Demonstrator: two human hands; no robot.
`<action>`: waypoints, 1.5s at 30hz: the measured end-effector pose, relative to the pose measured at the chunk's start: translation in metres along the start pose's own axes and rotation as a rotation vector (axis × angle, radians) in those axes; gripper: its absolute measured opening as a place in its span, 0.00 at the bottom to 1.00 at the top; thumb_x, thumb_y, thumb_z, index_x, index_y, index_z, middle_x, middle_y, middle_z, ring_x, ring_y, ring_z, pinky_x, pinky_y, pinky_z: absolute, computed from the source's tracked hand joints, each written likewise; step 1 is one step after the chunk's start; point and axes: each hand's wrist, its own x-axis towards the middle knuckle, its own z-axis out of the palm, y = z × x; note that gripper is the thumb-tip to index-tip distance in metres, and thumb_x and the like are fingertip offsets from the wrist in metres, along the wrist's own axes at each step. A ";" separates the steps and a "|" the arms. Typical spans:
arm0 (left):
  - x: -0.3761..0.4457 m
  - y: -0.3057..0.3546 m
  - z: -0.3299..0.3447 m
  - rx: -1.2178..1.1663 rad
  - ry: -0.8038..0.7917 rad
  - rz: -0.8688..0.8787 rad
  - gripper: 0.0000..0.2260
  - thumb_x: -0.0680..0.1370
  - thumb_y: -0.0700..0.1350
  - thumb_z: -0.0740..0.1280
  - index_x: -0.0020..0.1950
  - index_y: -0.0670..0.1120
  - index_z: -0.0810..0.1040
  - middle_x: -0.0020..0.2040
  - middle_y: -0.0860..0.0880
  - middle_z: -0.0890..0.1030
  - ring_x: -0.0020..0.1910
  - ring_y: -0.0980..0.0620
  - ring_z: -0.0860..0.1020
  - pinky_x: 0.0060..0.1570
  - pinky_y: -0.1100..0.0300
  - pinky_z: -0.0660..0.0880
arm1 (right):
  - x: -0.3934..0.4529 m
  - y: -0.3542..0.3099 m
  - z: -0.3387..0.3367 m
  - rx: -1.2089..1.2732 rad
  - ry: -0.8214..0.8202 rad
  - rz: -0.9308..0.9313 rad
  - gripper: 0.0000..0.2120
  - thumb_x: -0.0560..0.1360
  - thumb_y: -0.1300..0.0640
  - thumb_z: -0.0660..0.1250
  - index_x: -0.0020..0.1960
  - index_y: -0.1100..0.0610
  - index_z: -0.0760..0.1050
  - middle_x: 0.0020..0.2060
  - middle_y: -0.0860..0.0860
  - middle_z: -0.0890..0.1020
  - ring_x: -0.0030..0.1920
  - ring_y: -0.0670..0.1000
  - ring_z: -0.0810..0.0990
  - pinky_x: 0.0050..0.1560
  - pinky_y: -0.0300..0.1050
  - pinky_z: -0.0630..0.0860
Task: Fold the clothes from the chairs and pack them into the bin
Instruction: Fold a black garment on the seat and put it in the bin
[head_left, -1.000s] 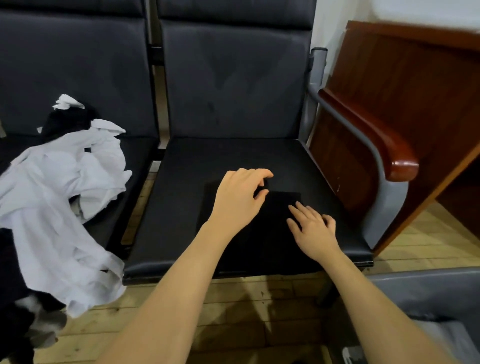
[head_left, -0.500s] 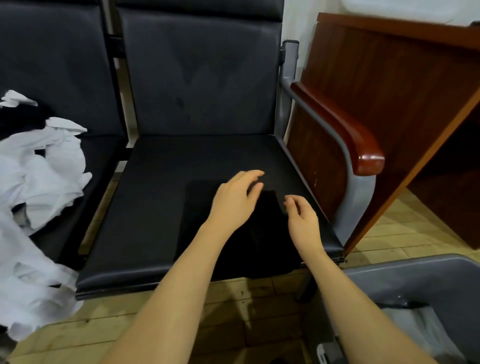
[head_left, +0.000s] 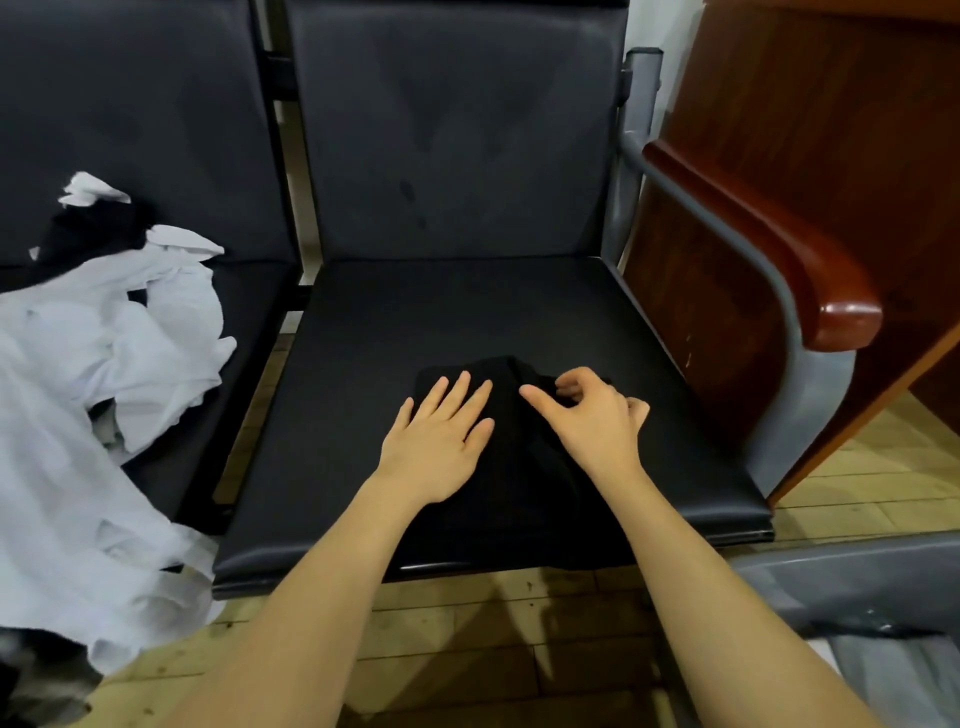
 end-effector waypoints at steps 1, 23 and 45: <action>-0.001 -0.003 0.000 -0.002 -0.011 -0.007 0.22 0.82 0.57 0.43 0.76 0.60 0.41 0.77 0.57 0.40 0.76 0.55 0.39 0.74 0.50 0.40 | -0.001 -0.002 0.003 -0.073 -0.007 -0.004 0.23 0.70 0.32 0.64 0.53 0.49 0.73 0.50 0.43 0.79 0.55 0.45 0.75 0.61 0.47 0.54; 0.009 0.019 0.005 0.023 0.052 0.092 0.22 0.83 0.56 0.45 0.77 0.58 0.49 0.78 0.56 0.43 0.76 0.53 0.40 0.73 0.52 0.40 | 0.000 0.023 -0.004 -0.383 -0.247 -0.299 0.24 0.82 0.45 0.52 0.75 0.50 0.60 0.75 0.47 0.62 0.75 0.47 0.57 0.72 0.45 0.50; -0.064 0.012 -0.017 -0.064 0.041 0.309 0.22 0.79 0.60 0.57 0.71 0.54 0.69 0.70 0.56 0.67 0.68 0.56 0.63 0.66 0.57 0.60 | -0.042 0.009 -0.038 -0.182 -0.314 -0.326 0.06 0.76 0.47 0.66 0.51 0.46 0.78 0.50 0.41 0.73 0.61 0.44 0.68 0.67 0.45 0.46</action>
